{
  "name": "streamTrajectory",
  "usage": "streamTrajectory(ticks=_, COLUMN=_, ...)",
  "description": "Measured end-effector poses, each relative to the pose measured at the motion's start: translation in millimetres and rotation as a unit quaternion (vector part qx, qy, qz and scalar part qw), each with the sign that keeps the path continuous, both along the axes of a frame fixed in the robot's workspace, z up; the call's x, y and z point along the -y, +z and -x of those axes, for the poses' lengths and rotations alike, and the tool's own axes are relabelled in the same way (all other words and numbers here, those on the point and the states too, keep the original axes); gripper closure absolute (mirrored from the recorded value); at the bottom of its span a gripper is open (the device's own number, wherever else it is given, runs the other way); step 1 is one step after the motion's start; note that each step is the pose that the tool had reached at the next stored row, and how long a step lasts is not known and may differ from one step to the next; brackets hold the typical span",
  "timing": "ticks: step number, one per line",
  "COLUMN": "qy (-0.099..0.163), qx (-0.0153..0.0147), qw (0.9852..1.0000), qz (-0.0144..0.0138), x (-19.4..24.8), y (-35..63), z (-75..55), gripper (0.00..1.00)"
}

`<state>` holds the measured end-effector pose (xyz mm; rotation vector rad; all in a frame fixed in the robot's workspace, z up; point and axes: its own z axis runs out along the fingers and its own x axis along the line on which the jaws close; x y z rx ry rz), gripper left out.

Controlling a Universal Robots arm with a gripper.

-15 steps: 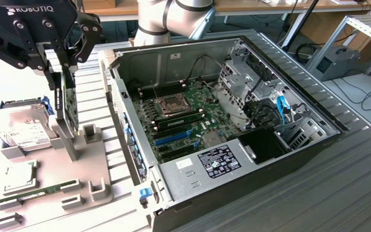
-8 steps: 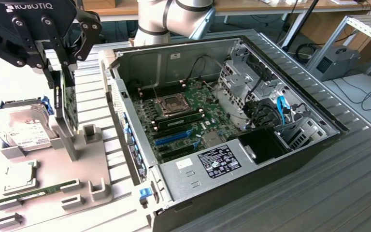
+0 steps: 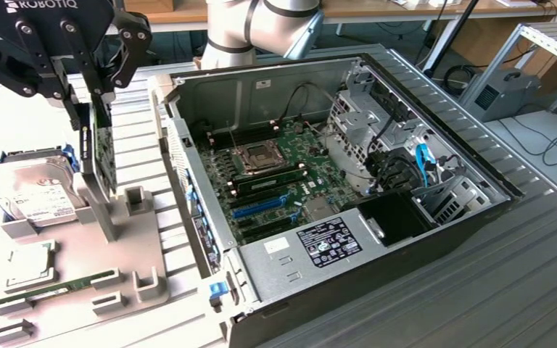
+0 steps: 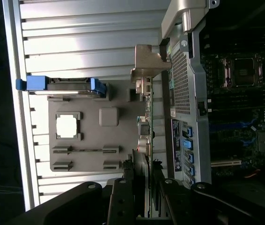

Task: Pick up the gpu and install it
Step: 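Pick up the gpu and move the gpu toward the slot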

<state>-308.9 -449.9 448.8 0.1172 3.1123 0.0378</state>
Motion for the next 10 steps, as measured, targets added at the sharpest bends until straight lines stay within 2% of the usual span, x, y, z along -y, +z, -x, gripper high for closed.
streamTrajectory(ticks=10, qy=0.0, qx=0.0, qw=1.0, qz=0.0, x=0.0, y=3.9, z=0.0, gripper=0.74)
